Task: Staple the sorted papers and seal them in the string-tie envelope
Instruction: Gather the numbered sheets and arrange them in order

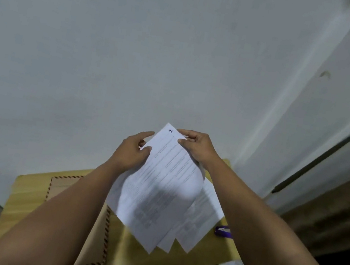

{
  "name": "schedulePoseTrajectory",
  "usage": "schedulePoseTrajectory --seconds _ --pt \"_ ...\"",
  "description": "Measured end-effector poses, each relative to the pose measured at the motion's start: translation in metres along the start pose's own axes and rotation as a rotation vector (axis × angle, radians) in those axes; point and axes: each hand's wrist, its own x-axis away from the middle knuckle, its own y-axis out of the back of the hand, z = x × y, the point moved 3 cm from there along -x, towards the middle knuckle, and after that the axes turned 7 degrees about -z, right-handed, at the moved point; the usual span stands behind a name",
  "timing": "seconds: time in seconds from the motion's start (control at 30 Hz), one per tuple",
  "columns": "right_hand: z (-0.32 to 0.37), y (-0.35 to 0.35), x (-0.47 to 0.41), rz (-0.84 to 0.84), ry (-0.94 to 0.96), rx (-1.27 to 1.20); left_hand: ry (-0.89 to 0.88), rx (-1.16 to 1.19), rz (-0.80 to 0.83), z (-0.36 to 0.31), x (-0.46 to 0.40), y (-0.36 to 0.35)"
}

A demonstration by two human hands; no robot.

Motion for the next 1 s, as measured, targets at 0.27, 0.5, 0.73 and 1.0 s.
schedulePoseTrajectory --seconds 0.27,0.5,0.73,1.0 --pt "-0.148 0.066 -0.064 0.007 -0.294 0.573 0.065 -0.297 0.288 0.071 -0.042 -0.109" --pt "-0.255 0.117 -0.091 0.113 -0.486 0.881 0.201 -0.362 0.438 0.131 -0.060 -0.160" --pt "-0.280 0.108 -0.109 0.028 -0.419 1.173 0.262 -0.369 0.426 0.147 -0.077 -0.169" --pt "-0.288 0.115 -0.116 0.024 -0.435 1.100 0.305 -0.352 0.409 0.149 -0.070 -0.159"
